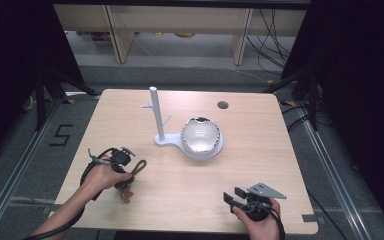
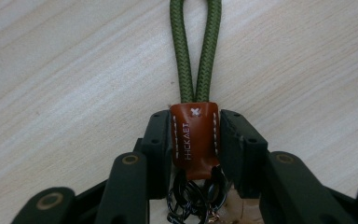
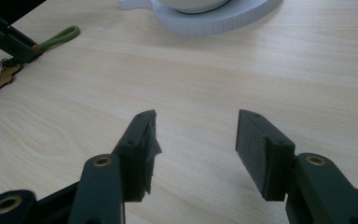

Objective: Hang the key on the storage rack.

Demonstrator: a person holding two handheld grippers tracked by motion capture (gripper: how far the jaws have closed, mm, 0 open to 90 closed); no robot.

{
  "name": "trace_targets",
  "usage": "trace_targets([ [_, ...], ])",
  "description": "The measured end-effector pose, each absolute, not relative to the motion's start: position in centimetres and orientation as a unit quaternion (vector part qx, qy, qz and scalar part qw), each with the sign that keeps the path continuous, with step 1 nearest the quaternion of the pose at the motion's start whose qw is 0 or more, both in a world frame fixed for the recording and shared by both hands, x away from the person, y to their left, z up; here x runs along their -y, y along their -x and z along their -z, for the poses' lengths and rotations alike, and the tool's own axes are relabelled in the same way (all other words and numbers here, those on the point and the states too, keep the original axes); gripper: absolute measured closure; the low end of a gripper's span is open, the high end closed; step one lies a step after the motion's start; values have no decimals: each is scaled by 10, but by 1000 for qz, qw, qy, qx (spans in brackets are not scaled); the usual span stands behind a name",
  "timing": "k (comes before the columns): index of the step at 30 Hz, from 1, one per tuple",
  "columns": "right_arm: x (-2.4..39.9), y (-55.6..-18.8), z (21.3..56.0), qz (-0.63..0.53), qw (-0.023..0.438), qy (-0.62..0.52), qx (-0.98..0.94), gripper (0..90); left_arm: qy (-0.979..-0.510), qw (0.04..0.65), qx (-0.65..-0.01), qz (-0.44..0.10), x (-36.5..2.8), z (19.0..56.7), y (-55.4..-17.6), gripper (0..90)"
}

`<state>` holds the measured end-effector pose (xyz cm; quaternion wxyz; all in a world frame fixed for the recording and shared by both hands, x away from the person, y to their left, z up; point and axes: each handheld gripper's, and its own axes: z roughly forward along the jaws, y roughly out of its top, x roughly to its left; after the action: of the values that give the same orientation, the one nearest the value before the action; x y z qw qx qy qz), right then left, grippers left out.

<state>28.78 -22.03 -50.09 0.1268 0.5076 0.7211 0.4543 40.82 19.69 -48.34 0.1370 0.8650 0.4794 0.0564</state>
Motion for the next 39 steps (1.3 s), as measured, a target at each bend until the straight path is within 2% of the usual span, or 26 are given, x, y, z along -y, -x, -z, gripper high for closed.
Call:
trace_targets([
  [10, 221, -287, 501, -447, 135, -506, -726, 485, -859, 154, -486, -52, -200, 484, -406, 675],
  [11, 220, -285, 500, -446, 124, -519, -719, 485, -859, 155, -486, -52, -200, 484, -406, 676],
  [13, 222, -286, 501, -444, 143, -504, -727, 485, -865, 155, -474, -58, -201, 484, -407, 676],
  [15, 220, -287, 502, -453, 126, -508, -722, 485, -865, 156, -472, -60, -202, 484, -406, 677],
  [20, 221, -287, 502, -448, 135, -505, -725, 484, -868, 162, -465, -66, -203, 485, -404, 679],
  [21, 218, -285, 502, -449, 118, -520, -717, 484, -870, 162, -461, -68, -203, 484, -404, 679],
  [39, 220, -286, 502, -443, 132, -507, -727, 481, -865, 218, -443, -91, -212, 477, -386, 680],
])
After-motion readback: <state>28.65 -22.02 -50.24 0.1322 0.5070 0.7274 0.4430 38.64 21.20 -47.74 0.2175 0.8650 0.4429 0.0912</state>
